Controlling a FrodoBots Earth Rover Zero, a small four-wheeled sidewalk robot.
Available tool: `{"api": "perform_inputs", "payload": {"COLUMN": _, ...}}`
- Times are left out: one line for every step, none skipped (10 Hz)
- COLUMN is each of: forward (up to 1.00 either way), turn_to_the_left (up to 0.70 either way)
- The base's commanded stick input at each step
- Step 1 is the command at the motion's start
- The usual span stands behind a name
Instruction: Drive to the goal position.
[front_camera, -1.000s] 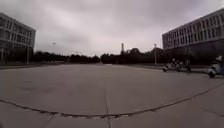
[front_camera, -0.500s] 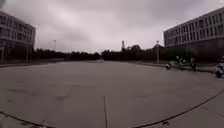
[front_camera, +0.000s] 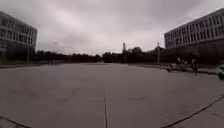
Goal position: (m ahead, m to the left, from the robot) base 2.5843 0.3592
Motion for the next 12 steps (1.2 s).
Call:
{"api": "perform_inputs", "payload": {"forward": 0.70, "turn_to_the_left": -0.25}}
{"api": "perform_inputs", "payload": {"forward": 0.70, "turn_to_the_left": -0.30}}
{"api": "perform_inputs", "payload": {"forward": 0.70, "turn_to_the_left": -0.34}}
{"api": "perform_inputs", "payload": {"forward": 0.70, "turn_to_the_left": -0.20}}
{"api": "perform_inputs", "payload": {"forward": 0.70, "turn_to_the_left": -0.01}}
{"api": "perform_inputs", "payload": {"forward": 0.70, "turn_to_the_left": 0.00}}
{"api": "perform_inputs", "payload": {"forward": 0.70, "turn_to_the_left": 0.00}}
{"api": "perform_inputs", "payload": {"forward": 0.70, "turn_to_the_left": 0.00}}
{"api": "perform_inputs", "payload": {"forward": 0.70, "turn_to_the_left": 0.00}}
{"api": "perform_inputs", "payload": {"forward": 0.70, "turn_to_the_left": 0.00}}
{"api": "perform_inputs", "payload": {"forward": 0.70, "turn_to_the_left": 0.00}}
{"api": "perform_inputs", "payload": {"forward": 0.70, "turn_to_the_left": 0.00}}
